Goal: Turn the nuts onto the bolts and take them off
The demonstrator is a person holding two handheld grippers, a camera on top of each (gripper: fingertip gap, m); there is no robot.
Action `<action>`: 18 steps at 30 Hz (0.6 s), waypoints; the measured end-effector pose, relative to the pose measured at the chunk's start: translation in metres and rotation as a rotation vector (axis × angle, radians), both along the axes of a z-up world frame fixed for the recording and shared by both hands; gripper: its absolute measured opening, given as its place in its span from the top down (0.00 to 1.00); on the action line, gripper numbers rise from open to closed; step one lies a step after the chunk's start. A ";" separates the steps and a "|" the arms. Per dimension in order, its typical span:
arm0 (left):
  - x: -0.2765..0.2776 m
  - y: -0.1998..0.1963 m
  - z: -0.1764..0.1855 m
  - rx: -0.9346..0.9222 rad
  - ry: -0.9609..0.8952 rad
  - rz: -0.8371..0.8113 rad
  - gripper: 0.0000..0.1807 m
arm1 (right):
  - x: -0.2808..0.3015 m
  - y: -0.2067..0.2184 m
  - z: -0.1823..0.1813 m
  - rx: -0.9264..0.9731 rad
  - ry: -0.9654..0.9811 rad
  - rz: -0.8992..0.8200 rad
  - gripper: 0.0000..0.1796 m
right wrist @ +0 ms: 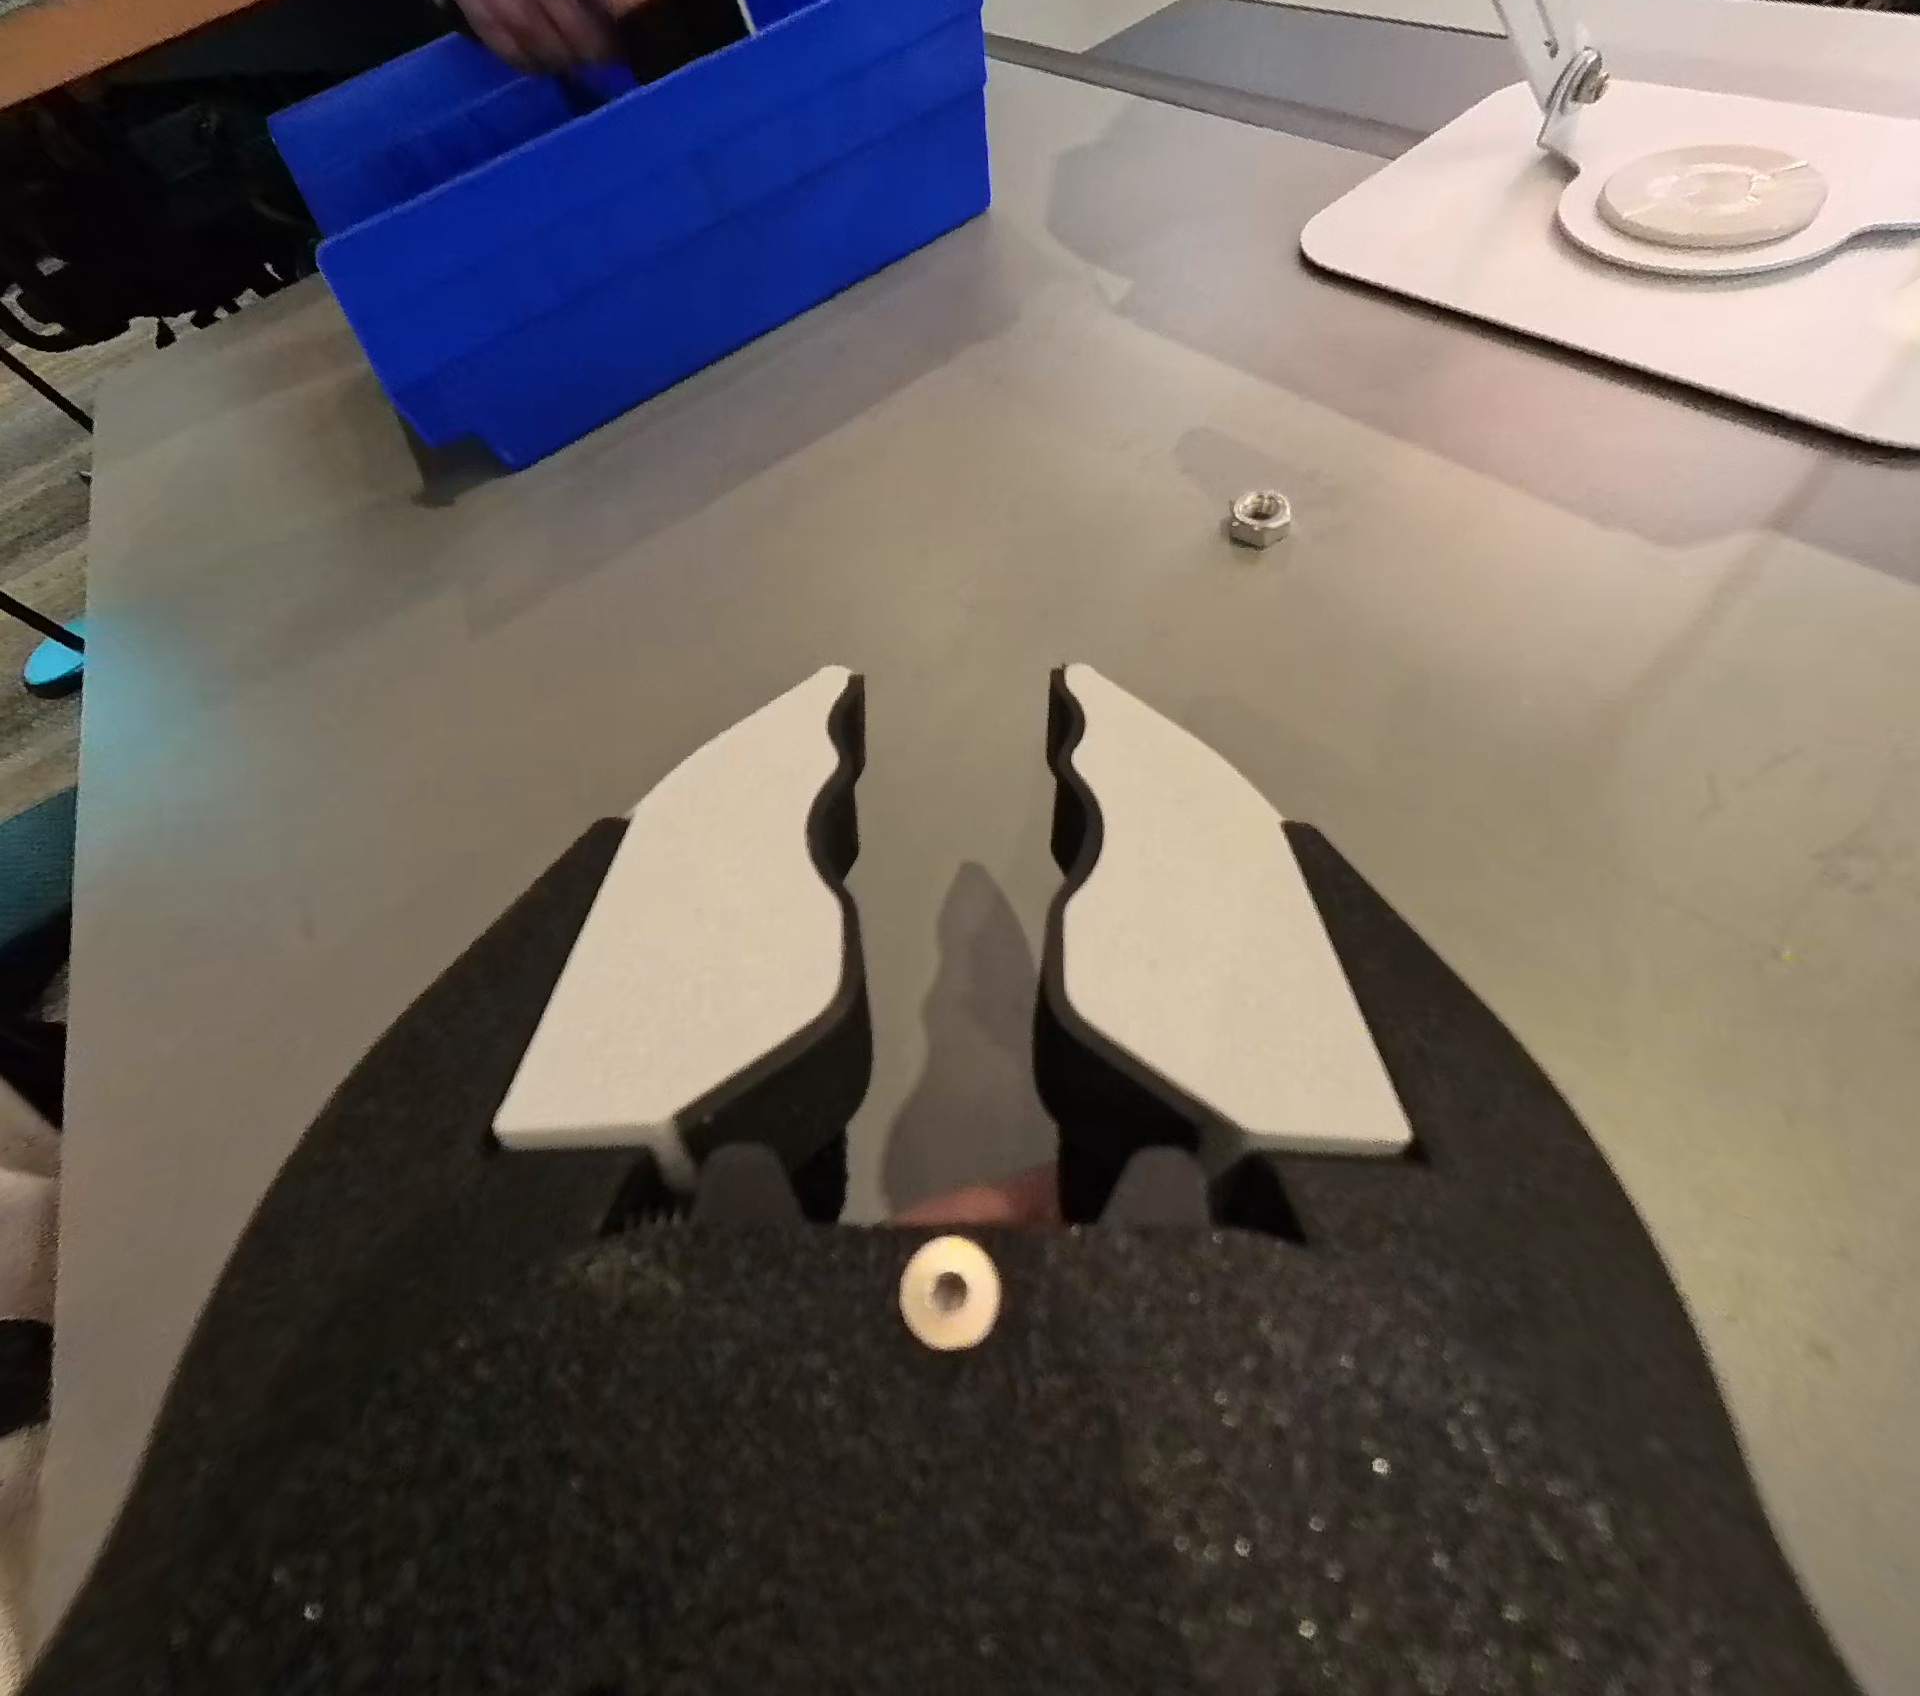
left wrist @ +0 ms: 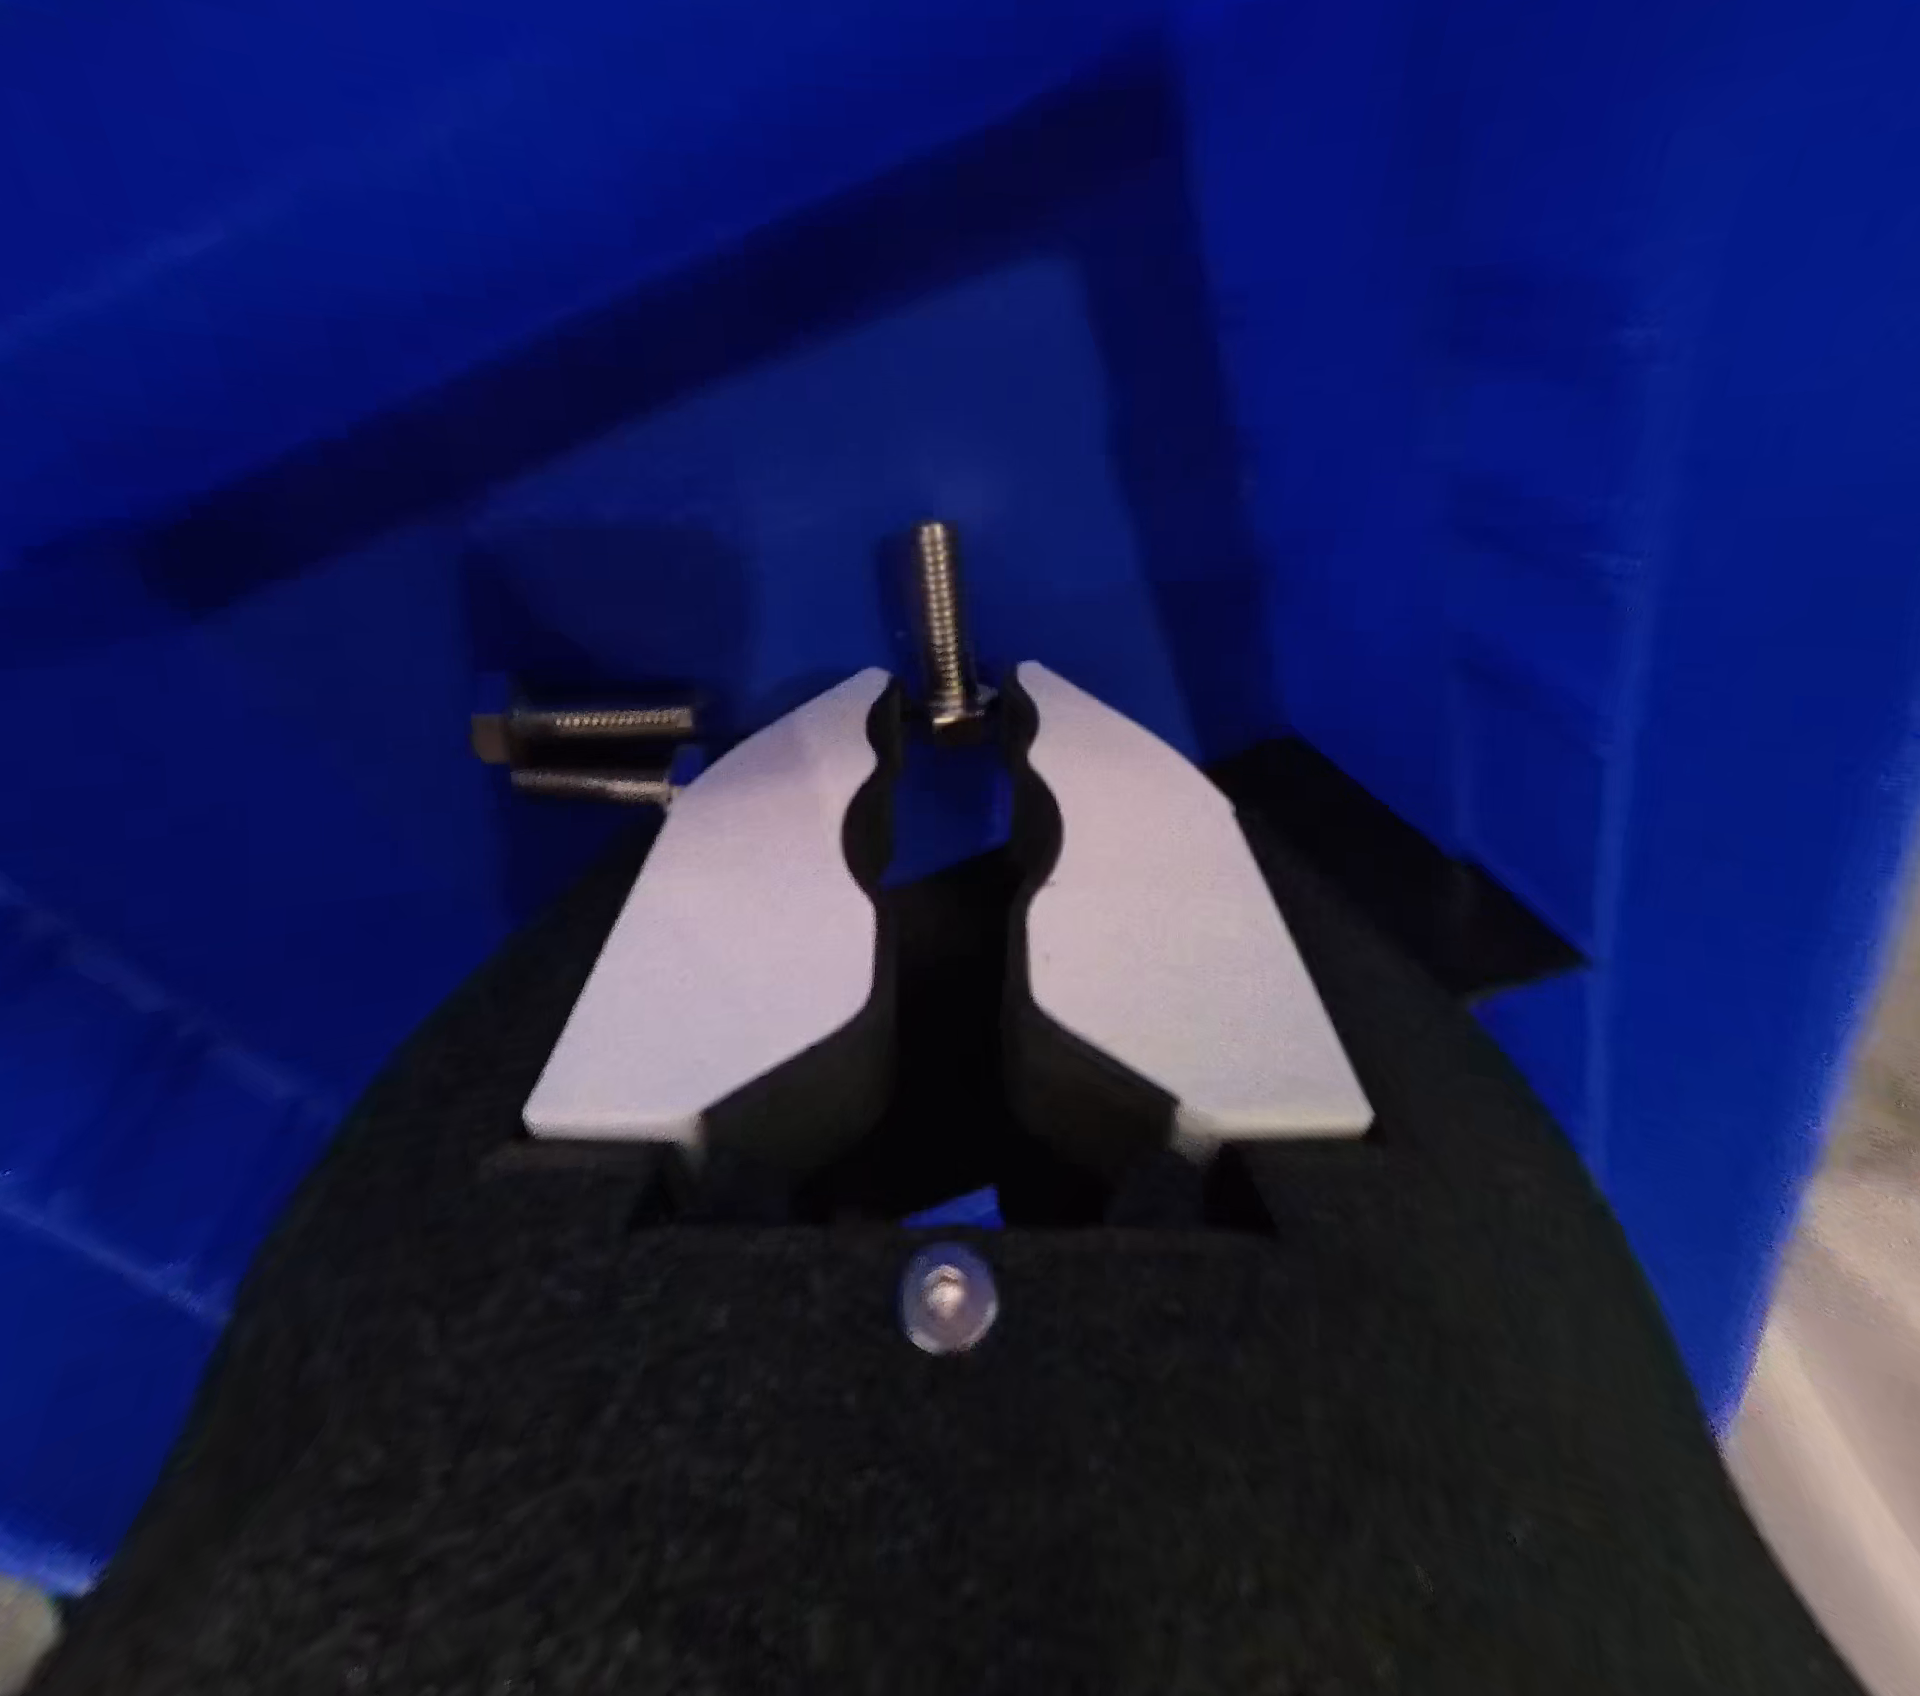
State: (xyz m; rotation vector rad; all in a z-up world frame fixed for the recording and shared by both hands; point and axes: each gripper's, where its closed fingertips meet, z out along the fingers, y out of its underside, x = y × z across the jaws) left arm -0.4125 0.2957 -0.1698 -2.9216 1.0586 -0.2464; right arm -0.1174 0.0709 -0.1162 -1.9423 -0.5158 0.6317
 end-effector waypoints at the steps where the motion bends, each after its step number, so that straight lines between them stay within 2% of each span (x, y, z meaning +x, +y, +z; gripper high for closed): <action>1: 0.006 0.002 0.009 0.043 -0.048 -0.012 0.90 | 0.000 0.000 0.001 0.004 0.001 -0.001 0.82; 4: 0.025 0.007 0.047 0.208 -0.211 -0.016 0.90 | 0.001 0.000 0.000 0.018 -0.010 -0.009 0.82; 6: 0.043 -0.004 0.075 0.290 -0.351 -0.033 0.90 | 0.003 0.002 -0.001 0.030 -0.029 -0.021 0.82; 9: 0.075 -0.037 0.114 0.409 -0.544 -0.070 0.90 | 0.002 0.001 0.003 0.044 -0.011 -0.019 0.82; 12: 0.113 -0.088 0.148 0.503 -0.721 -0.146 0.90 | -0.005 -0.002 0.015 0.068 0.075 0.011 0.82; 15: 0.157 -0.141 0.164 0.540 -0.891 -0.229 0.90 | -0.006 -0.006 0.027 0.104 0.143 0.033 0.83; 18: 0.204 -0.185 0.150 0.545 -1.006 -0.316 0.90 | -0.002 -0.008 0.037 0.157 0.177 0.034 0.83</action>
